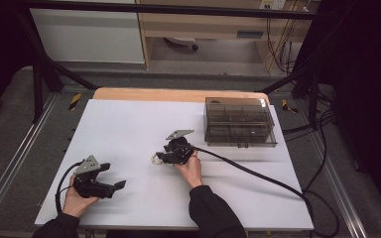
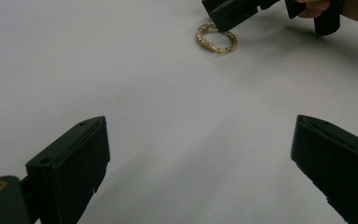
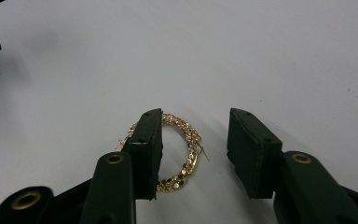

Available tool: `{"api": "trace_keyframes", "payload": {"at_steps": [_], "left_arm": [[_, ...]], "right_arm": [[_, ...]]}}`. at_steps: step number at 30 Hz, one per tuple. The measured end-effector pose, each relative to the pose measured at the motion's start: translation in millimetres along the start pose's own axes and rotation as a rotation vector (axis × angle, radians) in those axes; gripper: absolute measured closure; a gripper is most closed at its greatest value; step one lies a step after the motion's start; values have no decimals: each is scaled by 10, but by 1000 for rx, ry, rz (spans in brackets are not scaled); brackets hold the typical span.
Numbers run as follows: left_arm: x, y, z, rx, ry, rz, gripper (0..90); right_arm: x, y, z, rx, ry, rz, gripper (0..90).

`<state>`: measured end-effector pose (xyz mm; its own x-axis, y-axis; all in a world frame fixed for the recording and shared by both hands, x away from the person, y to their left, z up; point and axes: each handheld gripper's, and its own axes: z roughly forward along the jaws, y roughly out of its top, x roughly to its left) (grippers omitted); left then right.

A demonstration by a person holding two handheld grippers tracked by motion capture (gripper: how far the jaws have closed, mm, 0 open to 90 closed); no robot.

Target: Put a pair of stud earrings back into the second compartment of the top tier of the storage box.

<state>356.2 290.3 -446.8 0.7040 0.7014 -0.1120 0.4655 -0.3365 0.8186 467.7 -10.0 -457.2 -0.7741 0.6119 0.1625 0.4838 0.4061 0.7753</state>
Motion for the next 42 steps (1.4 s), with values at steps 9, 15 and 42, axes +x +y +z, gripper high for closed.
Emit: {"api": "trace_keyframes", "payload": {"at_steps": [9, 15, 42], "left_arm": [[-1, 1, 4, 2, -3, 2, 44], [0, 0, 3, 1, -3, 1, 44], [-11, 5, 1, 0, -6, 3, 46]], "right_arm": [[-16, 0, 45, 9, 6, -32, 739], [-34, 3, 51, 12, 12, -36, 823], [62, 127, -278, 10, 0, -11, 866]]}}
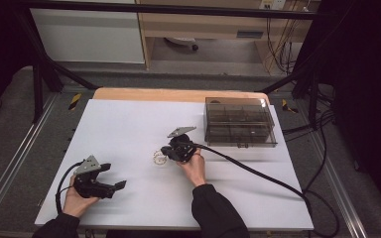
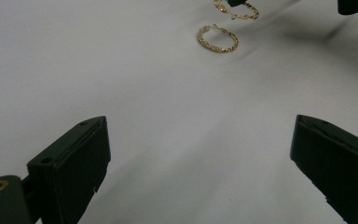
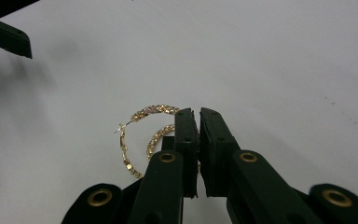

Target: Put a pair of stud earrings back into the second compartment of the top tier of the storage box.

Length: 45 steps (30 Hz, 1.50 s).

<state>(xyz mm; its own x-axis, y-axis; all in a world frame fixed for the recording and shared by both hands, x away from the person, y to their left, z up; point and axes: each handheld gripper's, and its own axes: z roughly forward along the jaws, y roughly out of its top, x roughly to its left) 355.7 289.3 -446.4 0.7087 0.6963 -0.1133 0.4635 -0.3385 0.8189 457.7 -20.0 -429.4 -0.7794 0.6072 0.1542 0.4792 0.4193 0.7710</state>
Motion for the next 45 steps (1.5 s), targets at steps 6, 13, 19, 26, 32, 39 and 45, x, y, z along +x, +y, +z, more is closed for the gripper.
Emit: {"api": "trace_keyframes", "payload": {"at_steps": [6, 13, 19, 26, 32, 39, 45], "left_arm": [[-3, 0, 4, 1, 1, -1, 46], [4, -1, -3, 0, 2, -3, 46], [1, 1, 0, 5, 5, 0, 46], [1, 2, -2, 3, 5, -2, 46], [-2, 2, 2, 5, 9, -2, 46], [0, 1, 0, 6, 8, -1, 46], [-1, -2, 1, 8, 8, 0, 46]], "right_arm": [[30, -21, -182, -2, 1, 17, 866], [15, -69, -374, -9, 1, 31, 866], [4, -108, -576, -21, -7, 34, 866], [-77, -160, -814, -39, -30, 47, 866], [-153, -216, -1014, -42, -51, 51, 866], [-225, -242, -1236, -50, -82, 59, 866], [-291, -295, -1388, -49, -115, 63, 866]]}}
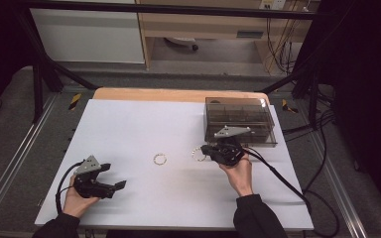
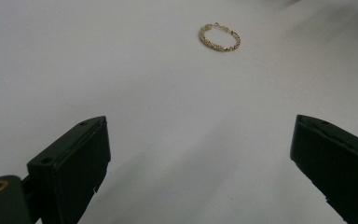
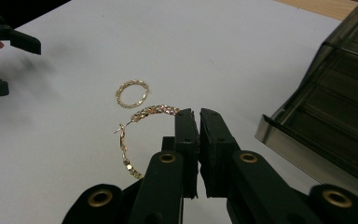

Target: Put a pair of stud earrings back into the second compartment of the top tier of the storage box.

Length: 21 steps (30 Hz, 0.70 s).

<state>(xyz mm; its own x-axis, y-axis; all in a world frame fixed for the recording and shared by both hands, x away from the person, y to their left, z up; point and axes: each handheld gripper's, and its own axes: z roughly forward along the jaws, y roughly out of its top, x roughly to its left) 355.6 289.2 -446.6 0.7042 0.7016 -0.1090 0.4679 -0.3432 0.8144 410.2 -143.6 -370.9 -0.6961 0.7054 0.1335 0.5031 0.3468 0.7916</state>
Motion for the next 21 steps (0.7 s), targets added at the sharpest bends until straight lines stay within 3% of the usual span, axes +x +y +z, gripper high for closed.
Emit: {"api": "trace_keyframes", "payload": {"at_steps": [21], "left_arm": [[2, -2, -2, -2, 0, -1, 46]], "right_arm": [[-313, 6, -393, -32, -99, 51, 866]]}}
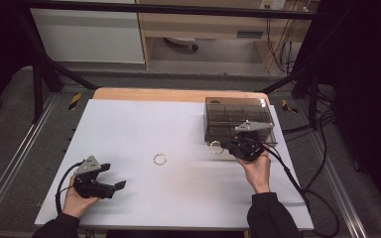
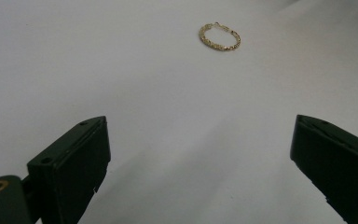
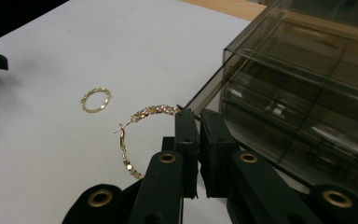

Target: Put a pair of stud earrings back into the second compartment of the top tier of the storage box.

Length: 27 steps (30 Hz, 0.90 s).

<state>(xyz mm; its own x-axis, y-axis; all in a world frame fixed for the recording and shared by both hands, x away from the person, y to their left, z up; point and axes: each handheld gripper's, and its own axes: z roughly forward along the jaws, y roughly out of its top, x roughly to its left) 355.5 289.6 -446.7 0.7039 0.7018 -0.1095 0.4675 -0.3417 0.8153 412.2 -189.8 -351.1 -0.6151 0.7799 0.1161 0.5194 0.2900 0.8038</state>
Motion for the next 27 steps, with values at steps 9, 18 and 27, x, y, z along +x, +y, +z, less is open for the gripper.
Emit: {"api": "trace_keyframes", "payload": {"at_steps": [9, 18, 27], "left_arm": [[1, -1, 0, 1, 2, 0, 46], [2, -2, 2, 2, 2, 0, 46], [2, -2, 2, 4, 2, 3, 46]], "right_arm": [[-173, -18, -14, 5, -50, 31, 866], [-352, -9, -2, 10, -96, 57, 866], [-512, 5, 20, -2, -141, 93, 866]]}}
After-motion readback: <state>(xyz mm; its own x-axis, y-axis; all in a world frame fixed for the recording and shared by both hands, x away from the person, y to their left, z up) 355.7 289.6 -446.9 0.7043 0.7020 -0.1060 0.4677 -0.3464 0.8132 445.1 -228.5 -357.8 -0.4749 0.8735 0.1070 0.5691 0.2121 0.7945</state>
